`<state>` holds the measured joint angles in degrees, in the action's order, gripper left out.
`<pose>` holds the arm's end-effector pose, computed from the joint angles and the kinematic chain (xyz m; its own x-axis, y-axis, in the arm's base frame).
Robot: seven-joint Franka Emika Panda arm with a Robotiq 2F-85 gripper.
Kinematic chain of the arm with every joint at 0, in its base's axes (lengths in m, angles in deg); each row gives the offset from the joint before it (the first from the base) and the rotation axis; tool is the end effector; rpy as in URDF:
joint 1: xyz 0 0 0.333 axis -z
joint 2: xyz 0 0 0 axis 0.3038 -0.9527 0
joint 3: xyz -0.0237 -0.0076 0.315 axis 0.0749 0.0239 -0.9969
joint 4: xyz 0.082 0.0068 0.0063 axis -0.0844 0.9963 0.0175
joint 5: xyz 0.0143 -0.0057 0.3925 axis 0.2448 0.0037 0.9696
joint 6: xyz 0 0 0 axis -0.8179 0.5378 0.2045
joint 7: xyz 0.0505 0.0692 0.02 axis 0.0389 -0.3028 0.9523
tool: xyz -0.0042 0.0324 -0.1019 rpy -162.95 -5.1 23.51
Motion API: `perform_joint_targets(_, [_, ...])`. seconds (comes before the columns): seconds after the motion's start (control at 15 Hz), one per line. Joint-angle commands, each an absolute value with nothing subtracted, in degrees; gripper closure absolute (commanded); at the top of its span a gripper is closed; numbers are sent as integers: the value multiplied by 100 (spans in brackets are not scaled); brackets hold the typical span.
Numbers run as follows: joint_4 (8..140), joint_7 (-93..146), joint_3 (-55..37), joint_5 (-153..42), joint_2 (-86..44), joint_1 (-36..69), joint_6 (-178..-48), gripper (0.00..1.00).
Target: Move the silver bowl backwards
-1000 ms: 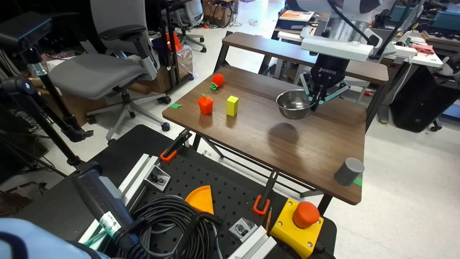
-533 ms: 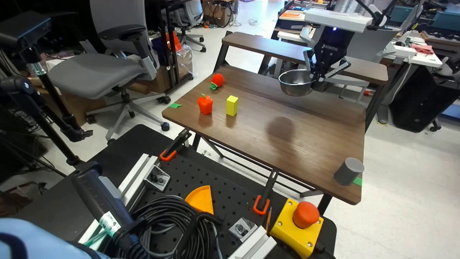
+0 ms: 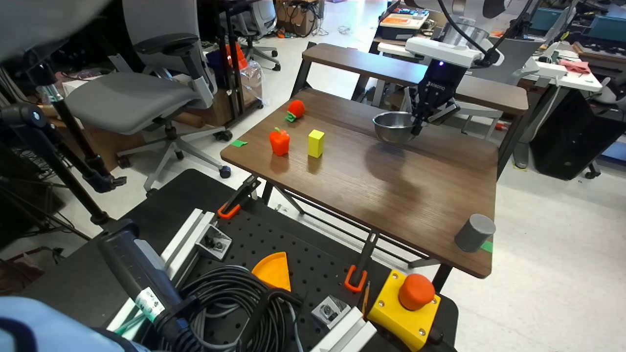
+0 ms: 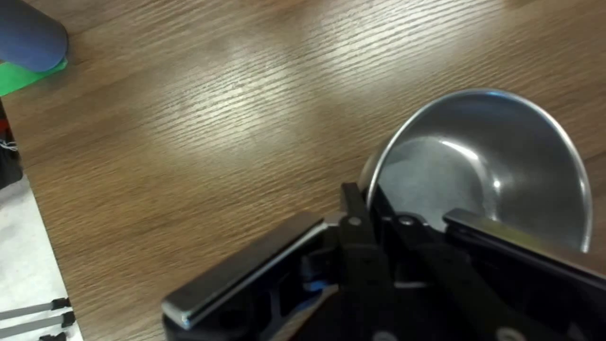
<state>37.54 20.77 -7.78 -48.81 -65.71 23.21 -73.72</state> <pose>0.7291 -0.1080 0.1794 0.8677 -0.3360 -0.3662 -0.3276 -0.9408 0.0868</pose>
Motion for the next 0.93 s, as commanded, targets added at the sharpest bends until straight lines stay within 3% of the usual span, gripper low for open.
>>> perform_joint_targets(0.0, [2422,1763,-834,-4794,-7429,2454,-6775,99])
perform_joint_targets(0.33, [1382,1500,-792,-4812,-8093,2490,-6288,99])
perform_joint_targets(0.4, [1382,1459,-831,-4852,-8077,2505,-6236,69])
perform_joint_targets(0.53, [1198,1555,-859,-4865,-8154,2542,-6051,63])
perform_joint_targets(0.87, [1478,2000,-812,-4892,-7720,2556,-5994,25])
